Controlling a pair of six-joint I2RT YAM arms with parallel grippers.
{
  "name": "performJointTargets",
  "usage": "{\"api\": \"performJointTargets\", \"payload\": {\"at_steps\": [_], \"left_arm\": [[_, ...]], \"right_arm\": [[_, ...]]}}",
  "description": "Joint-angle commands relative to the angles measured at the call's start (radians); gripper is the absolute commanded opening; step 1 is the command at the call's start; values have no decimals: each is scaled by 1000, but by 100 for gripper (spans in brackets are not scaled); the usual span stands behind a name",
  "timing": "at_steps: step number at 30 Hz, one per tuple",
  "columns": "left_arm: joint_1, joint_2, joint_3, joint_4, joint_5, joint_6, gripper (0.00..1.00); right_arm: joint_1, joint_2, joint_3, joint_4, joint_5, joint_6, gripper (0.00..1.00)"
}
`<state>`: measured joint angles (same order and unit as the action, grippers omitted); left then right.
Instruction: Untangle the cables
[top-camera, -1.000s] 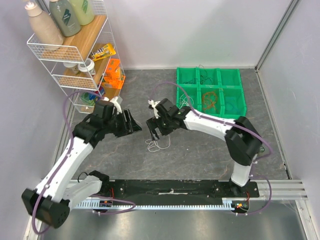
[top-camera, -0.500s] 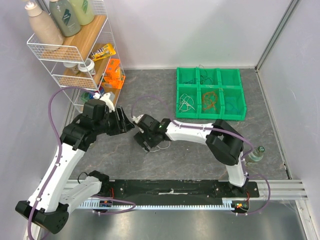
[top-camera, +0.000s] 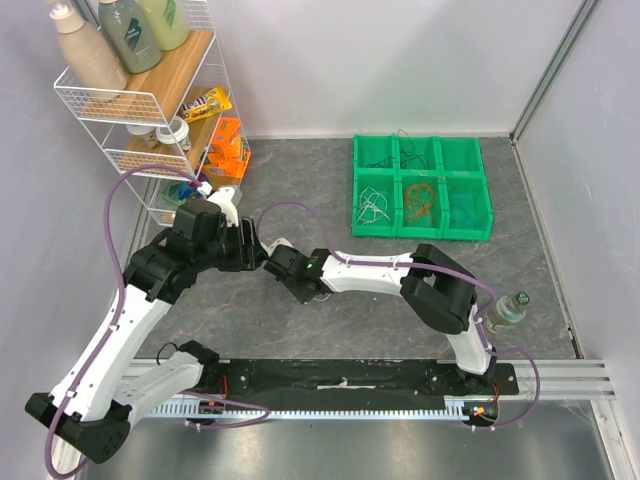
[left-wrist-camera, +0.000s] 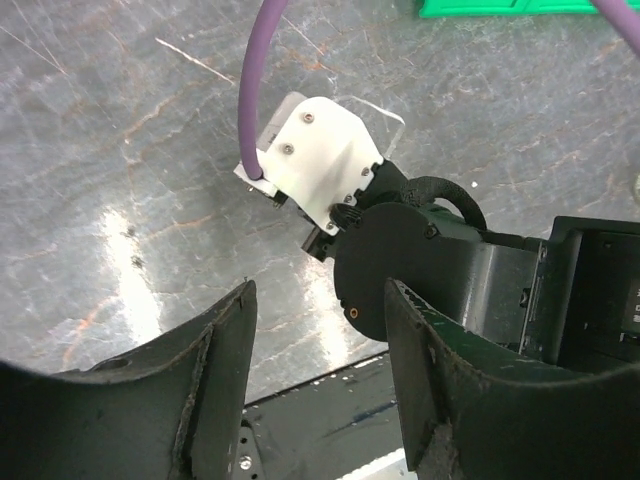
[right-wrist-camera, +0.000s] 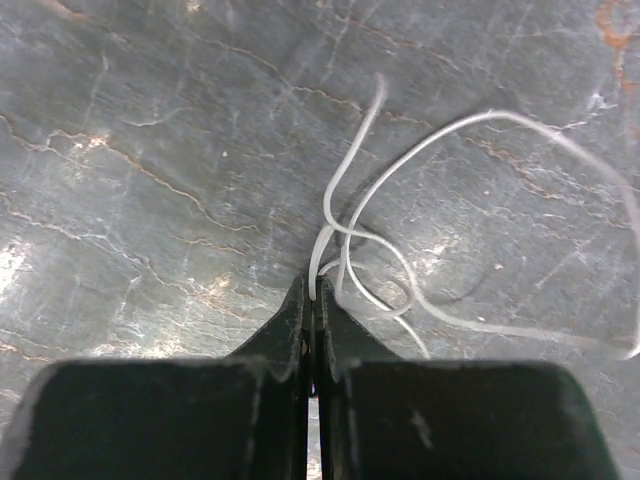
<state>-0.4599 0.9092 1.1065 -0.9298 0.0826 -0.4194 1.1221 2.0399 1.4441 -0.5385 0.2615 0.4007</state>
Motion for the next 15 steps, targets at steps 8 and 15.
{"api": "performJointTargets", "payload": {"at_steps": [8,15], "left_arm": [[-105,-46,20,11,-38,70,60],[-105,-59,16,6,-52,76,60]], "right_arm": [[1,-144,145,15,88,36,0],[-117,-276,151,21,33,92,0]]}}
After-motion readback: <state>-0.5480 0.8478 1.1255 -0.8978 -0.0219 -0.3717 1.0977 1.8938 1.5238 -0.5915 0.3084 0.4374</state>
